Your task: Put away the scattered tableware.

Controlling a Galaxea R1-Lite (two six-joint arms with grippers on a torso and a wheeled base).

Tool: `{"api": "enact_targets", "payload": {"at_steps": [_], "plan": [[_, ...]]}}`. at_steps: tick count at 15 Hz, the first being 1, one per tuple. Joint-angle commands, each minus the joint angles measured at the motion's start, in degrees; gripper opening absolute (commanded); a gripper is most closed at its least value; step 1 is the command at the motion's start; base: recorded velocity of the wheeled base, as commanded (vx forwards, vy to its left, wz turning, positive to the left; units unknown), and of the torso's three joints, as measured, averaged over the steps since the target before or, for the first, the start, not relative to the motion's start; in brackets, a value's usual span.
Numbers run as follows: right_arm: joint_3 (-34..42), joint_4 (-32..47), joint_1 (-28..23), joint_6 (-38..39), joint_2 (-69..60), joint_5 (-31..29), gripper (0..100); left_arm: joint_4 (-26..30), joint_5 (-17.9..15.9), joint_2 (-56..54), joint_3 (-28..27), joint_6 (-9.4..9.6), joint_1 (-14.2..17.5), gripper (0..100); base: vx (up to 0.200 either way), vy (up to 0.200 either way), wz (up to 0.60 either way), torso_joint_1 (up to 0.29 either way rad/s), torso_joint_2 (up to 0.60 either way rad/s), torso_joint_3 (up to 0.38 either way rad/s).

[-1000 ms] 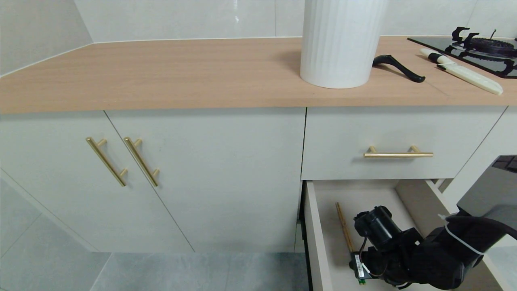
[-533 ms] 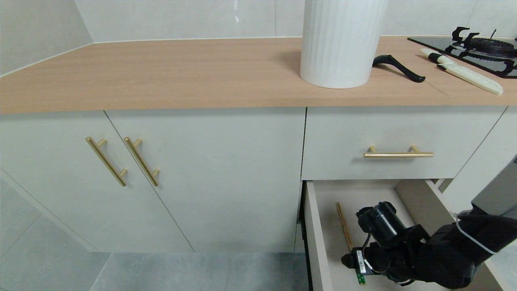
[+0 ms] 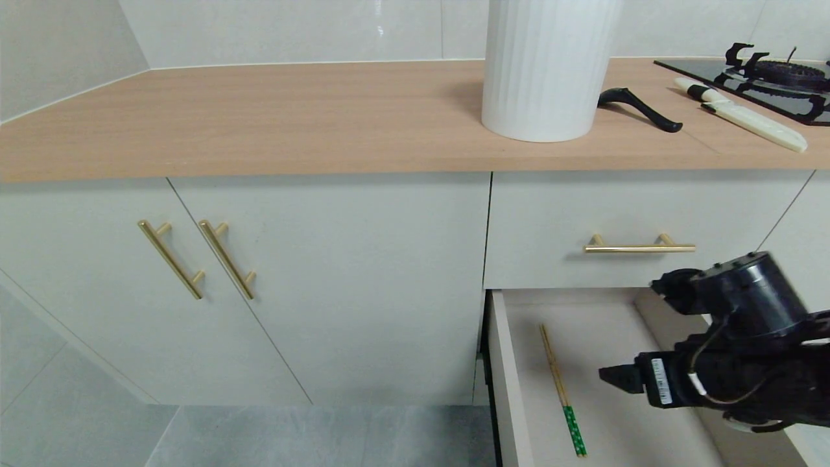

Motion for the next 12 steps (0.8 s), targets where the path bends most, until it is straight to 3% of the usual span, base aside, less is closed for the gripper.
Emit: {"api": "enact_targets", "payload": {"at_steps": [1,2,4,12], "plan": [[-8.3,11.8,-2.9,-1.9,-15.1,0.8,100,0.0,0.0,0.0,0.0,0.02,0.0,100,0.0,0.0,0.0,0.0,0.0,0.0],[-10.7,16.6,-3.0,-2.5,-18.1,0.8,100,0.0,0.0,0.0,0.0,0.02,0.0,100,0.0,0.0,0.0,0.0,0.0,0.0],[-11.5,18.7,-3.0,-5.7,-22.8,1.5,100,0.0,0.0,0.0,0.0,0.02,0.0,100,0.0,0.0,0.0,0.0,0.0,0.0],[-10.7,17.4,-3.3,-9.8,-28.1,1.5,100,0.0,0.0,0.0,0.0,0.02,0.0,100,0.0,0.0,0.0,0.008,-0.02,-0.004]]}}
